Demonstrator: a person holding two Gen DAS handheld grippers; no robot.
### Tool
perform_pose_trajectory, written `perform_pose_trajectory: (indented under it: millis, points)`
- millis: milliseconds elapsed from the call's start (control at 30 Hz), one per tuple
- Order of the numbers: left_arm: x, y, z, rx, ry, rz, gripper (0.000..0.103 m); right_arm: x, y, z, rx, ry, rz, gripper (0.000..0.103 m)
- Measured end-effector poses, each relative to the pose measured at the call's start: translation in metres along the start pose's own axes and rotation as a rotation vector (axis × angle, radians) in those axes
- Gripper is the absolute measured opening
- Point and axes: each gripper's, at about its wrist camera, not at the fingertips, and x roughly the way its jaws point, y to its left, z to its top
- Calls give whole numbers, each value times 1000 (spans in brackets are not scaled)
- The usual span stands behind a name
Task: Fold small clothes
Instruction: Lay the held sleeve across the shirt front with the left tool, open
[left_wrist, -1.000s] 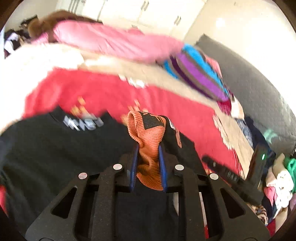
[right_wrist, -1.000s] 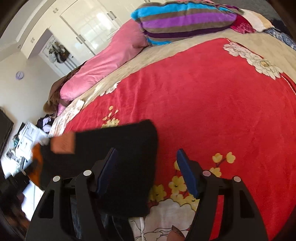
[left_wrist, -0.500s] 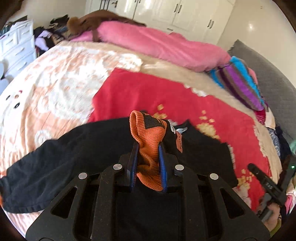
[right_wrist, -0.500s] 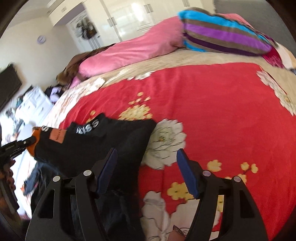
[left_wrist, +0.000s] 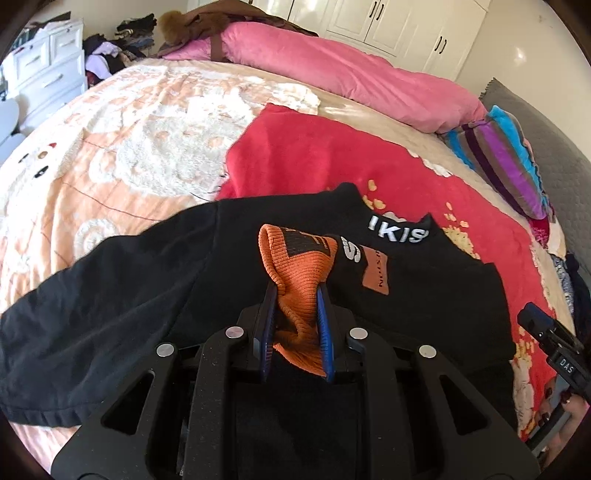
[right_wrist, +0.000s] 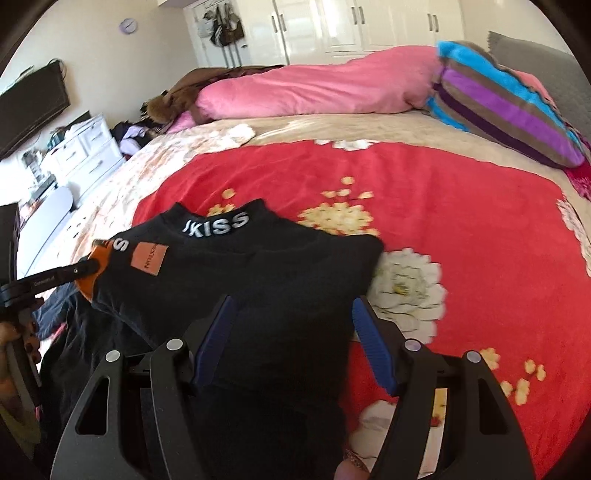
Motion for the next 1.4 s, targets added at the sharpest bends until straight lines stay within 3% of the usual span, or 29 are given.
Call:
perform_pose_trajectory:
  millis: [167, 300, 467, 600, 800, 967, 1133, 1233, 1400]
  points:
    - [7, 10, -4, 0, 13, 31, 15, 18, 7, -8, -23, 53, 21, 65]
    - [22, 20, -12, -18, 51, 89, 23, 39, -5, -17, 5, 149, -6, 58]
    - [21, 26, -11, -22, 51, 115, 29, 41, -2, -21, -1, 163, -3, 59]
    - [0, 28, -4, -37, 8, 118, 29, 31, -1, -19, 2, 121, 29, 60]
    - [-33, 7, 5, 27, -56, 85, 28, 2, 6, -8, -31, 8, 72, 60]
    - [-13, -26, -9, 108, 13, 31, 29, 8, 7, -12, -44, 57, 72, 60]
    - [22, -40, -34, 159, 127, 78, 33, 29, 4, -24, -46, 192, 17, 59]
    - [29, -46, -39, 192, 129, 110, 36, 36, 4, -30, -54, 216, 7, 59]
    - [21, -42, -36, 148, 121, 53, 44, 31, 1, -29, -21, 205, 33, 61]
